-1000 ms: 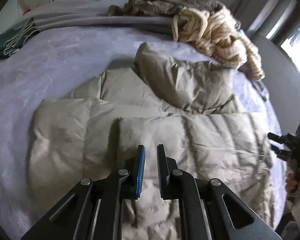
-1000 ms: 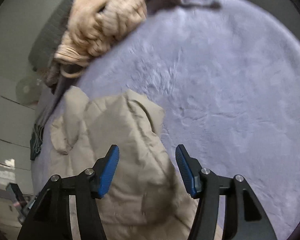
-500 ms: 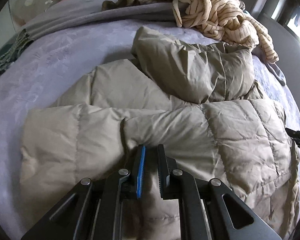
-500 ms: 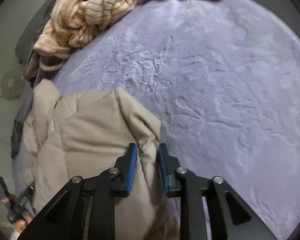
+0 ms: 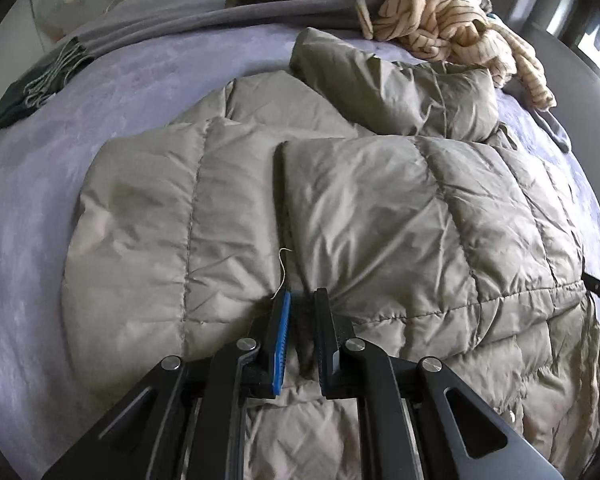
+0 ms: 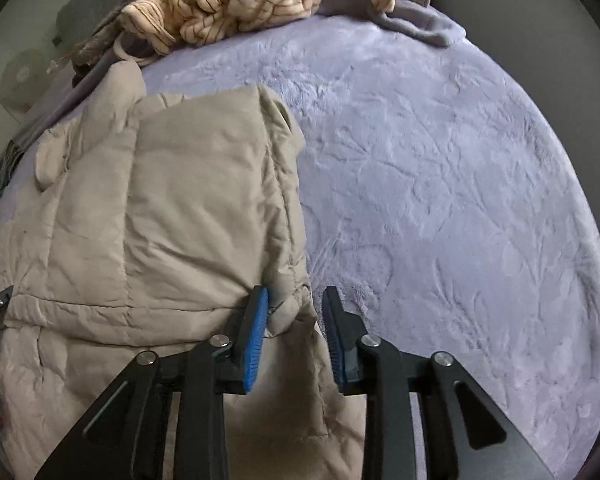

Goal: Fold large clothes
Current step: 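Open both grippers and lift them away from the folded jacket, then grasp the beige jacket's hem with the right gripper while the left gripper grasps beside it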

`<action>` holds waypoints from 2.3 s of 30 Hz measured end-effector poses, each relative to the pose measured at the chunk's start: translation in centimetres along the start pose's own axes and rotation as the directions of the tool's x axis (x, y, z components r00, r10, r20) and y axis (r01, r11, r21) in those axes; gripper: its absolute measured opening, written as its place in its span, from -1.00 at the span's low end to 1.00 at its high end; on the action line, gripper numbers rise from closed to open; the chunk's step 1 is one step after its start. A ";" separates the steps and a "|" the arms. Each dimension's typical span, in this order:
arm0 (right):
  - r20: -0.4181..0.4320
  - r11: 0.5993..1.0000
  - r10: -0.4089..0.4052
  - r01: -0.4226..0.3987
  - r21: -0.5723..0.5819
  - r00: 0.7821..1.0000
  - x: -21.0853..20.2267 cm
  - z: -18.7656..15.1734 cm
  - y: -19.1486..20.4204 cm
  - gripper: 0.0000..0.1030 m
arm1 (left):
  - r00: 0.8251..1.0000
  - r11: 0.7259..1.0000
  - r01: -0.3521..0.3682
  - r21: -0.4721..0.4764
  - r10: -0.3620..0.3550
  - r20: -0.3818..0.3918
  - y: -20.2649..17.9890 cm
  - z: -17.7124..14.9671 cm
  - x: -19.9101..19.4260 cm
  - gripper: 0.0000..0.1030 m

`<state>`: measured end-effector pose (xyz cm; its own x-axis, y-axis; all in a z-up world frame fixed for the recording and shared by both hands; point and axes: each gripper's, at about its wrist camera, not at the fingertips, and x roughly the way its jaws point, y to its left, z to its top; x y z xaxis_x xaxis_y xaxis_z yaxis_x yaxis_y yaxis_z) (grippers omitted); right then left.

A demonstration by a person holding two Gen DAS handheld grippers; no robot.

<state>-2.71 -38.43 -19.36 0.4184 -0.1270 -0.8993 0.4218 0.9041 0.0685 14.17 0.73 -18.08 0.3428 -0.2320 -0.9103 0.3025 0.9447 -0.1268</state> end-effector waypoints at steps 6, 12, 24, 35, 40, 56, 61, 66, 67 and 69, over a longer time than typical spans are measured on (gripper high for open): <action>-0.028 1.000 0.015 -0.014 0.027 1.000 -2.0 -0.5 -1.1 -0.13 | 0.998 0.999 -0.051 0.000 0.051 -0.029 -0.3 -0.6 -2.1 -0.74; -0.081 0.993 0.087 -0.080 0.089 0.993 -4.5 -2.4 -1.3 0.16 | 0.996 0.997 -0.076 -0.027 0.075 -0.056 -0.9 -2.6 -5.2 -0.74; -0.132 0.979 0.191 -0.179 0.102 0.973 -8.3 -5.7 0.3 0.39 | 0.991 0.990 -0.121 -0.072 0.115 -0.072 -2.1 -5.7 -9.3 0.96; -0.147 0.962 0.267 -0.255 0.098 0.952 -10.9 -7.5 0.9 0.69 | 0.986 0.989 -0.098 -0.115 0.081 -0.143 -3.4 -9.1 -13.2 0.98; -0.149 0.953 0.299 -0.288 0.093 0.942 -12.0 -8.7 1.8 0.69 | 0.983 0.986 -0.107 -0.125 0.086 -0.164 -4.2 -10.9 -15.0 0.98; -0.243 0.907 0.380 -0.307 0.289 0.893 -12.5 -13.8 3.6 0.70 | 0.985 0.989 -0.069 -0.129 0.047 -0.168 -0.8 -15.6 -17.1 0.98; -0.251 0.905 0.365 -0.279 0.322 0.896 -12.7 -16.4 4.3 0.70 | 0.981 0.989 -0.067 -0.132 0.041 -0.190 0.9 -18.1 -17.4 0.98; -0.239 0.880 0.381 -0.272 0.389 0.893 -13.3 -18.8 4.0 0.70 | 0.978 0.990 -0.068 -0.122 0.042 -0.204 2.1 -20.3 -18.0 0.98; -0.235 0.878 0.380 -0.269 0.396 0.894 -13.4 -19.1 3.9 0.70 | 0.978 0.990 -0.066 -0.121 0.040 -0.203 2.3 -20.7 -18.2 0.98; -0.230 0.874 0.378 -0.264 0.407 0.897 -13.8 -19.8 3.8 0.70 | 0.979 0.990 -0.050 -0.131 0.023 -0.201 3.0 -21.4 -18.6 0.98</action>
<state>-22.80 -25.12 -15.30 0.3495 0.3219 -0.8799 0.5859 0.6578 0.4734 -10.32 12.84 -9.94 0.1644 -0.1585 -0.9736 0.1660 0.9774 -0.1311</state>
